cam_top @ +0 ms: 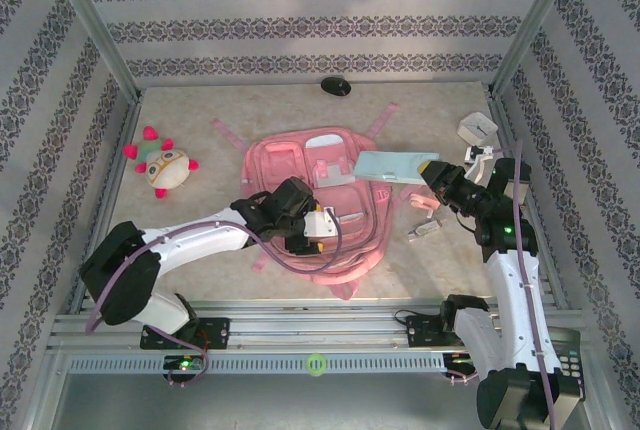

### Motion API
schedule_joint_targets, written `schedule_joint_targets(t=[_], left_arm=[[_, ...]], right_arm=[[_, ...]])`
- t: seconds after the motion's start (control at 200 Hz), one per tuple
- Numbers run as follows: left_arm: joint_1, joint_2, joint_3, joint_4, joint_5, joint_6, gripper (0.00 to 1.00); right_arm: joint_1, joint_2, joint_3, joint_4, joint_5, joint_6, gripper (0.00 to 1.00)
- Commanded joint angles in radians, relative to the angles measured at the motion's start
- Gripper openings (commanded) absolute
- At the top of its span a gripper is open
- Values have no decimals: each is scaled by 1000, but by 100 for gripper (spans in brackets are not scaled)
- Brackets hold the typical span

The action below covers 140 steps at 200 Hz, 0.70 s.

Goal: Pack books, pencil case, and school supplies into a backpack

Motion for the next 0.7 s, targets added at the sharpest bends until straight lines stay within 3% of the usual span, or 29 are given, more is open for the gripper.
schedule_joint_targets(t=[0.0, 0.07, 0.105, 0.155, 0.23, 0.29, 0.58, 0.694], left_arm=[[-22, 25, 1, 100, -76, 0, 75], [-25, 28, -9, 143, -119, -6, 65], [-25, 22, -9, 157, -130, -16, 50], [-25, -1, -5, 165, -121, -33, 21], [-25, -51, -13, 198, -115, -75, 5], [-24, -91, -11, 218, -123, -106, 0], [44, -135, 100, 255, -200, -367, 0], [67, -135, 136, 260, -217, -429, 0]], right_arm=[[-7, -23, -8, 41, -28, 11, 16], [-8, -28, -11, 40, -28, 12, 16], [-13, -31, -11, 38, -28, 11, 15], [-22, -39, -10, 34, -24, 9, 14], [-41, -90, -20, 22, 45, 3, 14], [-59, -157, -42, 22, 123, 25, 15], [-118, -479, -117, -114, 402, 153, 15], [-115, -528, -137, -189, 389, 183, 14]])
